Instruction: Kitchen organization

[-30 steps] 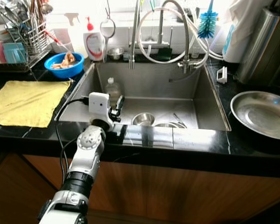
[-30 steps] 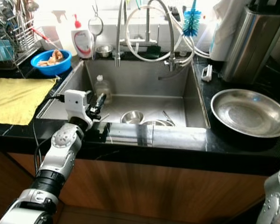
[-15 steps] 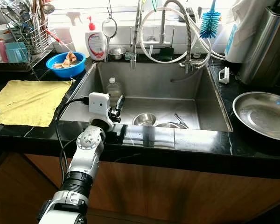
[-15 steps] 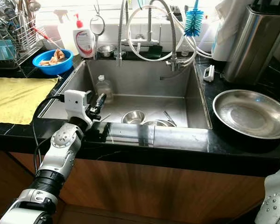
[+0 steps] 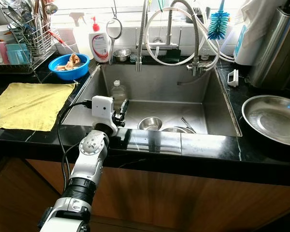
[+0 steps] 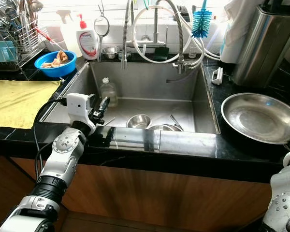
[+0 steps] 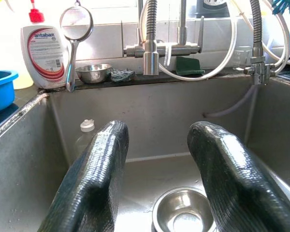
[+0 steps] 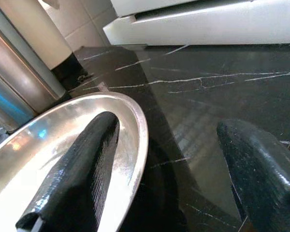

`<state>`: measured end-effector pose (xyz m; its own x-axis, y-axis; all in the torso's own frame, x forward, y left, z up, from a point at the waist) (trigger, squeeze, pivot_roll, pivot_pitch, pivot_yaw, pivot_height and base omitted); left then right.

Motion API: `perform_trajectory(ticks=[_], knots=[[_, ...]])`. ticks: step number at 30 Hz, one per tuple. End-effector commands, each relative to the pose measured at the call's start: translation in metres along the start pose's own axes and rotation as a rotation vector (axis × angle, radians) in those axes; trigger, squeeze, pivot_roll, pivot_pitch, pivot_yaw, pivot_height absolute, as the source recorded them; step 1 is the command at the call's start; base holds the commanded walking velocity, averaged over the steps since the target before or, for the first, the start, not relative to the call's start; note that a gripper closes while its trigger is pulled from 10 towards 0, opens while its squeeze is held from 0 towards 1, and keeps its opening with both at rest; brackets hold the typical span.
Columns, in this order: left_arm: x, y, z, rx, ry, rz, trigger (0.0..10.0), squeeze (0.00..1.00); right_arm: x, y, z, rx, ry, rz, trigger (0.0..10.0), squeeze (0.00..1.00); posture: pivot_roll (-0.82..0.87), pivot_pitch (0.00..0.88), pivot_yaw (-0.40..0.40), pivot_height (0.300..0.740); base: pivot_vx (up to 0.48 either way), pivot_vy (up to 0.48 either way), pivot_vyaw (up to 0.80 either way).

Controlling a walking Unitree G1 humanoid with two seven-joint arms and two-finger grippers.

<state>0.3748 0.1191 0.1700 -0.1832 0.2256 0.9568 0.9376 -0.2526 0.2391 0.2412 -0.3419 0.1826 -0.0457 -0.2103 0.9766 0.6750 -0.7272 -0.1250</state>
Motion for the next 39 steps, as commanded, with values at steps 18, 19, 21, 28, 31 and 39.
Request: perform_trajectory(ticks=[18, 19, 21, 28, 31, 39], knots=[[0.006, 0.003, 0.002, -0.002, 0.025, -0.01, 10.0, 0.0, 0.0, 0.006, 0.02, 0.124, 0.02, 0.04, 10.0, 0.0, -0.05, 0.0, 0.052, 0.74, 0.0, 0.0, 0.0], [0.006, 0.003, 0.002, -0.003, 0.025, -0.01, 10.0, 0.0, 0.0, 0.006, 0.021, 0.127, 0.02, 0.04, 10.0, 0.0, -0.05, 0.0, 0.052, 0.74, 0.0, 0.0, 0.0], [0.006, 0.003, 0.001, -0.006, 0.027, -0.009, 10.0, 0.0, 0.0, 0.007, 0.021, 0.127, 0.02, 0.041, 10.0, 0.0, -0.05, 0.0, 0.053, 0.74, 0.0, 0.0, 0.0], [0.007, 0.003, 0.001, -0.011, 0.036, -0.011, 10.0, 0.0, -0.002, 0.01, 0.02, 0.103, 0.019, 0.06, 10.0, 0.0, -0.05, 0.0, 0.053, 0.74, 0.0, 0.0, 0.0], [0.008, 0.003, 0.001, -0.012, 0.038, -0.011, 10.0, 0.0, -0.004, 0.01, 0.017, 0.069, 0.036, 0.068, 10.0, 0.0, -0.05, 0.0, 0.054, 0.74, 0.0, 0.0, 0.0], [0.008, 0.003, 0.001, -0.014, 0.037, -0.013, 10.0, 0.0, -0.012, 0.012, 0.014, 0.049, 0.037, 0.103, 10.0, 0.0, -0.05, 0.0, 0.053, 0.74, 0.0, 0.0, 0.0]])
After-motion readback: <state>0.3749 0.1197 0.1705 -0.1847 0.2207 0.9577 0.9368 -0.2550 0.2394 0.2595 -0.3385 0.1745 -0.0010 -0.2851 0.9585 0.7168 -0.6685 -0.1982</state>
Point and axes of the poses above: a point about 5 cm out from each wrist's last joint towards the gripper, its own y axis pointing out of the wrist towards the gripper, its own x axis along the axis of the wrist's last joint, z = x × y, the point moved 2 cm from there along y, pointing out of the wrist towards the gripper, and after that the axes turned 11 degrees about -y, right-handed, at the moved point
